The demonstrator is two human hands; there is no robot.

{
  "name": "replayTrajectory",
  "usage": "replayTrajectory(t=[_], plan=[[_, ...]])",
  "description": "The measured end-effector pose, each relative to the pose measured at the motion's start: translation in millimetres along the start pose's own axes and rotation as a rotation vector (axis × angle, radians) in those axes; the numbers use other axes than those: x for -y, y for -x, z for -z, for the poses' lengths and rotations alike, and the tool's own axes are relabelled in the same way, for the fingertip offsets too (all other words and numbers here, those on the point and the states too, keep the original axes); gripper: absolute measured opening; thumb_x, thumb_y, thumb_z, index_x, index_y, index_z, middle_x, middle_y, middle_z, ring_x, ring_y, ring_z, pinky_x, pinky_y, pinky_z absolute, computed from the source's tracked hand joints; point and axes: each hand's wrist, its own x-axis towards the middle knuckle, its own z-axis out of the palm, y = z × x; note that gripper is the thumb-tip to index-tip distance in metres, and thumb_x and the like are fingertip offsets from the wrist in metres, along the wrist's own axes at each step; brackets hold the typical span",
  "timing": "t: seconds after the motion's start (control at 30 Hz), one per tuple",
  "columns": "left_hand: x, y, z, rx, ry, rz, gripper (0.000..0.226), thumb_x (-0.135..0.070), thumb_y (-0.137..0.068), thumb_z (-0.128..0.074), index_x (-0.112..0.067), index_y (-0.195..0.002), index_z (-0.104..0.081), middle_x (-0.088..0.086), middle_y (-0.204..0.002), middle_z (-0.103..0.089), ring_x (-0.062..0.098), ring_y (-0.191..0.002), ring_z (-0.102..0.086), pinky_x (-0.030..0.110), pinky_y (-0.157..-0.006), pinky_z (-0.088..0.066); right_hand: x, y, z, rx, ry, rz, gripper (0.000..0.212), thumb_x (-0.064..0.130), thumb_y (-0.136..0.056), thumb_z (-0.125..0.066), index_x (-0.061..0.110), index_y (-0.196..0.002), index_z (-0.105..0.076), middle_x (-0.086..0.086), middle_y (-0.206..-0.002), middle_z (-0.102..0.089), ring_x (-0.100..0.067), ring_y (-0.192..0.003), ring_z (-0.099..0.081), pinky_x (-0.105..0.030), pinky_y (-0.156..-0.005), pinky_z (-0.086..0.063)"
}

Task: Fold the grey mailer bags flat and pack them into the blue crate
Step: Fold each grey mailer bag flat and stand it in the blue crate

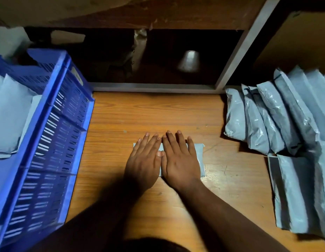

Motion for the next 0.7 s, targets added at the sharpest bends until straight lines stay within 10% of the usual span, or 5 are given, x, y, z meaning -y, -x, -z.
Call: replayTrajectory(t=[0.4,0.7], plan=[[-9,-6,17,0.164,-0.119,0.071,0.073,-0.052,-0.103,0.002,-0.022,-0.161,-0.029,0.000,-0.167,-0.029,0.018,-0.156,-0.019,0.042,-0.128,-0.009,-6,0,19,0.037,-0.246,0.020,0.062,0.040,-0.107,-0.022,0.024,-0.166,-0.013,0.000,-0.172,-0.018,-0.025,-0.157,-0.016,-0.047,-0.127,-0.008],[-14,-24,17,0.215,-0.152,-0.087,0.074,-0.050,-0.103,0.007,-0.016,-0.162,-0.022,0.001,-0.169,-0.022,0.014,-0.157,-0.011,0.036,-0.129,-0.004,-34,5,11,-0.036,-0.056,-0.021,0.056,0.041,-0.108,-0.025,0.020,-0.157,-0.041,-0.001,-0.165,-0.036,-0.030,-0.154,-0.027,-0.057,-0.123,-0.020]])
